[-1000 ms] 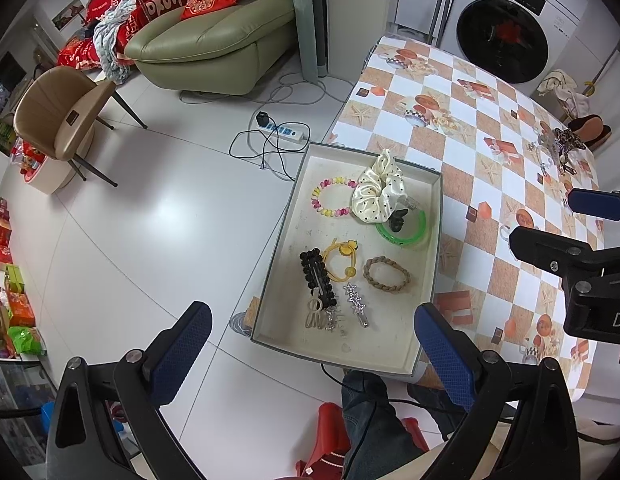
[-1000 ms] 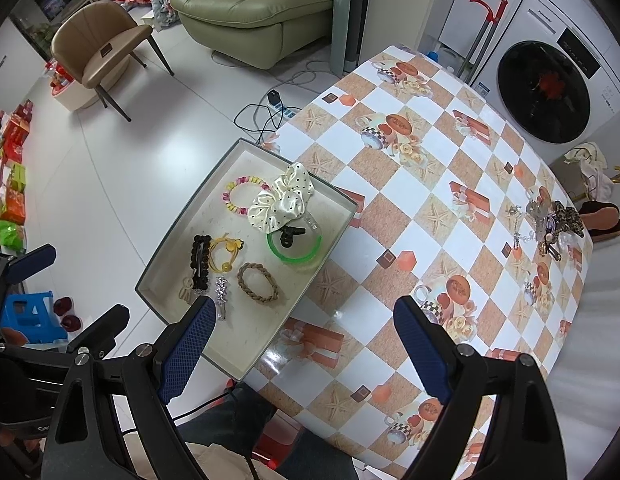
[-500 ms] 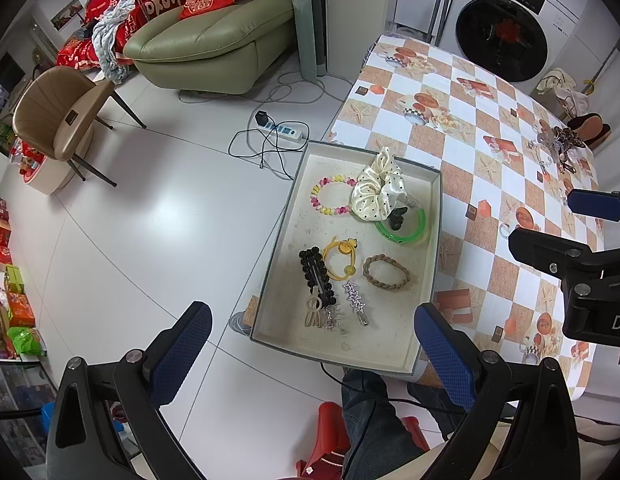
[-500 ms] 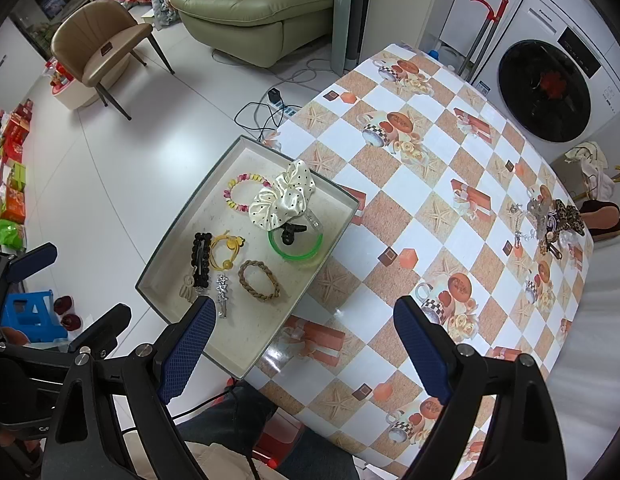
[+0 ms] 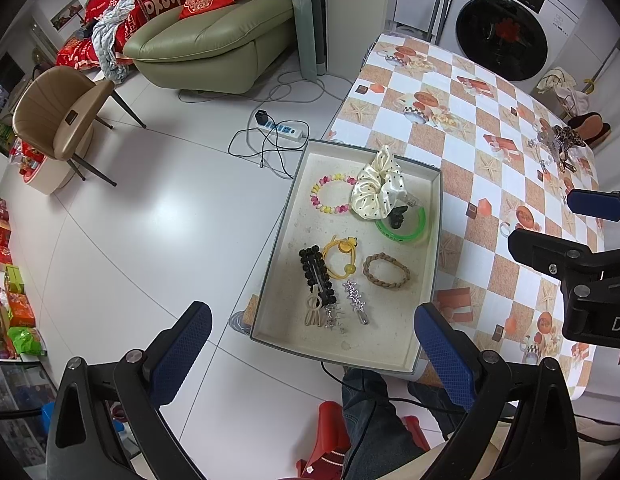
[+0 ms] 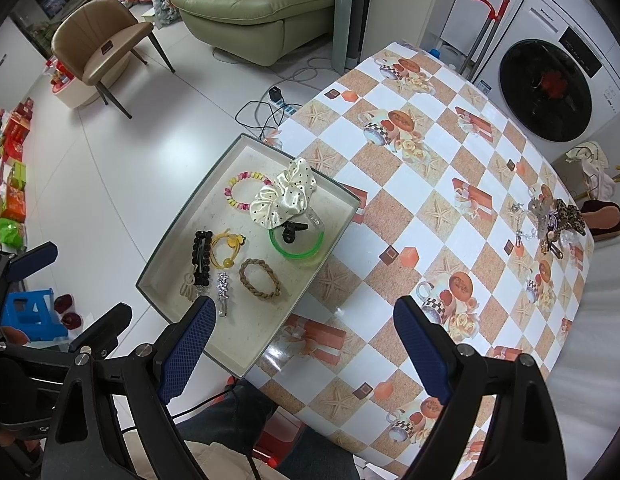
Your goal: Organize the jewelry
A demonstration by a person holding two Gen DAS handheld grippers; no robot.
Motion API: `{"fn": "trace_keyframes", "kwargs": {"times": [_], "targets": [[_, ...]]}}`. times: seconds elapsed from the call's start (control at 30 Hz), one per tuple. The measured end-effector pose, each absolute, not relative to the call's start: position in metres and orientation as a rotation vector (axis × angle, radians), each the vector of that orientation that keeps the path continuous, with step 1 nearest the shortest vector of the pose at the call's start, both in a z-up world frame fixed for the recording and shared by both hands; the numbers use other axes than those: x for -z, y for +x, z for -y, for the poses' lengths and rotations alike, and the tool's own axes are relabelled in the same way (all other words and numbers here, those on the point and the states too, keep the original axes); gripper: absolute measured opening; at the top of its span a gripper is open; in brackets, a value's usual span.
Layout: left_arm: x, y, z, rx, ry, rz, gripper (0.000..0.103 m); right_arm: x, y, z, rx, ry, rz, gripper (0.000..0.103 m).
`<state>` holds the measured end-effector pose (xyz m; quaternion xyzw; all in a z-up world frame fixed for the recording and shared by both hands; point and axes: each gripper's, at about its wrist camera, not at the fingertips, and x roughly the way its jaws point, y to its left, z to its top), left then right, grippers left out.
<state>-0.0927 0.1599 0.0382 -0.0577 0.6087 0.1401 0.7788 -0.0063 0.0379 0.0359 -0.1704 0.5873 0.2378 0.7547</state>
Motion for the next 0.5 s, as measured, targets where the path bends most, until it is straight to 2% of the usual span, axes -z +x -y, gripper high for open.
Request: {"fn": "trace_keyframes", "kwargs": {"times": [0.5], "targets": [[-0.0383,-0.0933,-0.1596,-0.302,-0.124,-1.317,0.103,-0.0365,-0.0061,-0.0389,-0.518,-0.372,-1.282,0.092]]}}
